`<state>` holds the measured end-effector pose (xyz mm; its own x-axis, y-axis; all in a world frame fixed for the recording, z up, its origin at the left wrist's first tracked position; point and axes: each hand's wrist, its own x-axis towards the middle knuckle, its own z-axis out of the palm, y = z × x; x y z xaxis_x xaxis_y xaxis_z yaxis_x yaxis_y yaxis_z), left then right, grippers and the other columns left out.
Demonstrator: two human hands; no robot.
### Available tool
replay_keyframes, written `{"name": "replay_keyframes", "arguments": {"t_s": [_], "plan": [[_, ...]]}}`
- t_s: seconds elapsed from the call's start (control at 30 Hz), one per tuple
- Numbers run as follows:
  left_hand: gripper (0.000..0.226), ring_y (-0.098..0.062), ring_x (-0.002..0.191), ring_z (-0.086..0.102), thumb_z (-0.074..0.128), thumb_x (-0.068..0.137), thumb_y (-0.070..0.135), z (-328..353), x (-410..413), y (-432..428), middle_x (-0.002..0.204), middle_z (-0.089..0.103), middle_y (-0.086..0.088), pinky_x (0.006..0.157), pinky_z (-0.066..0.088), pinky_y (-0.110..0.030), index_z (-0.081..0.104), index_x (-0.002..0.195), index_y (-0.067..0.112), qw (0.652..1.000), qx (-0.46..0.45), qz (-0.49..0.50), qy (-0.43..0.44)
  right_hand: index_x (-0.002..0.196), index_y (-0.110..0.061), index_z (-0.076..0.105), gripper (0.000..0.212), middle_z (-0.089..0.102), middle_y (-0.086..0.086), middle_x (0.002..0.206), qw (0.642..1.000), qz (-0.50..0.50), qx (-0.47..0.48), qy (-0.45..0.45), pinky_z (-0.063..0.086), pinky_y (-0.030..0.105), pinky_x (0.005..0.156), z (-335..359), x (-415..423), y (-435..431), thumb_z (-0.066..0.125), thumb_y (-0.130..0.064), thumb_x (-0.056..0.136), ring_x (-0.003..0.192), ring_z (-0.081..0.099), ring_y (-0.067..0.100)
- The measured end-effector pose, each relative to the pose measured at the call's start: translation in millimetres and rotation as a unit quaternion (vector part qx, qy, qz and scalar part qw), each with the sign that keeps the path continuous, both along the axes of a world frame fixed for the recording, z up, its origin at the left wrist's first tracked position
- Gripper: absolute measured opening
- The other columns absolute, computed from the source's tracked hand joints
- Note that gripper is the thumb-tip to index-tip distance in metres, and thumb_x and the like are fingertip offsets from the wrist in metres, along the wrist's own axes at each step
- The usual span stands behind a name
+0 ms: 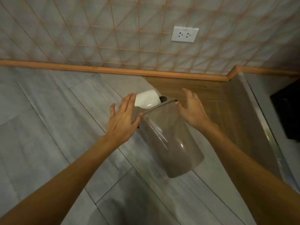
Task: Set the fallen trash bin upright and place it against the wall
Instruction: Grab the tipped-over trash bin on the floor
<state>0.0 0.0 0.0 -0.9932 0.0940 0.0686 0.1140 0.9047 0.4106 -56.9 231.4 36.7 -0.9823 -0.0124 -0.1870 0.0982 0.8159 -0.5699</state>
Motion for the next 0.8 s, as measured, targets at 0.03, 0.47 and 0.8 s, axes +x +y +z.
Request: {"name": "replay_keyframes", "arguments": {"t_s": [0.03, 0.47, 0.8], "plan": [[0.070, -0.023, 0.150, 0.017, 0.034, 0.100, 0.047, -15, -3, 2, 0.163, 0.020, -0.008, 0.118, 0.011, -0.053, 0.010, 0.156, 0.013, 1.000, 0.014, 0.016, -0.012, 0.150, -0.015, 0.027, 0.062, 0.036, 0.018, 0.149, 1.000, -0.012, -0.013, 0.007, 0.027, 0.054, 0.113, -15, -4, 2, 0.053, -0.029, 0.095, 0.137, 0.034, 0.040], [0.087, -0.039, 0.136, 0.040, 0.036, 0.089, 0.071, -84, -30, 34, 0.151, 0.037, -0.022, 0.082, 0.047, -0.052, 0.020, 0.154, 0.016, 0.625, 0.620, 0.328, -0.343, 0.151, -0.033, 0.024, 0.085, 0.029, 0.003, 0.159, 0.959, -0.146, -0.224, -0.094, 0.027, 0.046, 0.117, -106, -46, -1, 0.050, -0.072, 0.080, 0.143, 0.031, 0.029], [0.040, -0.026, 0.111, 0.052, 0.055, 0.088, 0.051, -67, -33, 43, 0.103, 0.056, -0.006, 0.088, 0.042, -0.048, 0.051, 0.111, 0.019, 0.624, 0.613, 0.288, -0.390, 0.128, -0.022, 0.047, 0.064, 0.054, 0.006, 0.131, 0.959, -0.164, -0.218, -0.072, 0.043, 0.042, 0.102, -102, -41, -12, 0.061, -0.061, 0.079, 0.117, 0.052, 0.026]]}}
